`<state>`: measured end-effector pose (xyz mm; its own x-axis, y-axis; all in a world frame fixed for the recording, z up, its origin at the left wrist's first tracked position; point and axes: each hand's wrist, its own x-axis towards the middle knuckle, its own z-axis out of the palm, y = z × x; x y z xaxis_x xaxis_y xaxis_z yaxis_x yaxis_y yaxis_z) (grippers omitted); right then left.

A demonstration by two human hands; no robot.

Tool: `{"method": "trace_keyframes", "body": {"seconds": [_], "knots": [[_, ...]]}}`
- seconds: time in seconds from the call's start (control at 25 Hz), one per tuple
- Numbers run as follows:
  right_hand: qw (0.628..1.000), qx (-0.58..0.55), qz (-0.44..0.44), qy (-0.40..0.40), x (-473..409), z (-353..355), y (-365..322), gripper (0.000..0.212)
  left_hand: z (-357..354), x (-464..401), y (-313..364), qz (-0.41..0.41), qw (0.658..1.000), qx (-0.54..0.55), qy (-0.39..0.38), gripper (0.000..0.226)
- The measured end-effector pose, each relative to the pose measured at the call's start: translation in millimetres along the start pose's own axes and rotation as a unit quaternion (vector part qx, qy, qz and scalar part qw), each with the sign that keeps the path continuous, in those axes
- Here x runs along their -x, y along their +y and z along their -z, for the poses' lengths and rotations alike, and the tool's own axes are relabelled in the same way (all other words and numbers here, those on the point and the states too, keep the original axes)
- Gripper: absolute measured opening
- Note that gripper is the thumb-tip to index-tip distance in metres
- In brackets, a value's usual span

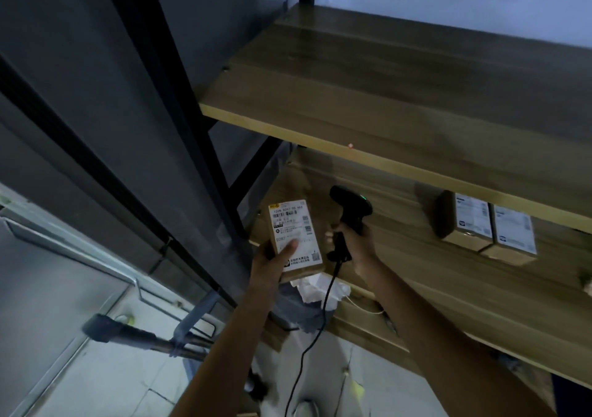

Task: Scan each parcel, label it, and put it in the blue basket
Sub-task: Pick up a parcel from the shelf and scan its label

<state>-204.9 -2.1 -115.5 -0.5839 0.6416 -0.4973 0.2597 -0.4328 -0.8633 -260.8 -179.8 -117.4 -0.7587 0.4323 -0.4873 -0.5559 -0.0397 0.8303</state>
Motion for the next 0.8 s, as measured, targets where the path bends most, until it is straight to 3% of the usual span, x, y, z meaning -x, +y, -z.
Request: {"method": "trace_keyframes", "body": {"seconds": [0.12, 0.28, 0.52, 0.68, 0.8], "knots": [[0.998, -0.041, 0.039, -0.014, 44, 34, -2, 0.008, -16, 0, -3, 0.011, 1.0, -0.015, -0.003, 0.034], [0.996, 0.02, 0.082, 0.036, 116, 80, -1, 0.013, -48, 7, -13, 0.059, 0.994, -0.046, -0.073, 0.056], [0.983, 0.113, 0.137, 0.044, 193, 123, 9, 0.007, -118, 36, -37, 0.113, 0.972, -0.084, -0.189, 0.022], [0.982, 0.104, 0.14, 0.069, 208, 127, 12, 0.007, -140, 54, -48, 0.112, 0.958, -0.08, -0.251, 0.024], [0.981, 0.101, 0.144, 0.079, 215, 127, 12, 0.008, -143, 65, -52, 0.113, 0.959, -0.086, -0.245, 0.023]]}}
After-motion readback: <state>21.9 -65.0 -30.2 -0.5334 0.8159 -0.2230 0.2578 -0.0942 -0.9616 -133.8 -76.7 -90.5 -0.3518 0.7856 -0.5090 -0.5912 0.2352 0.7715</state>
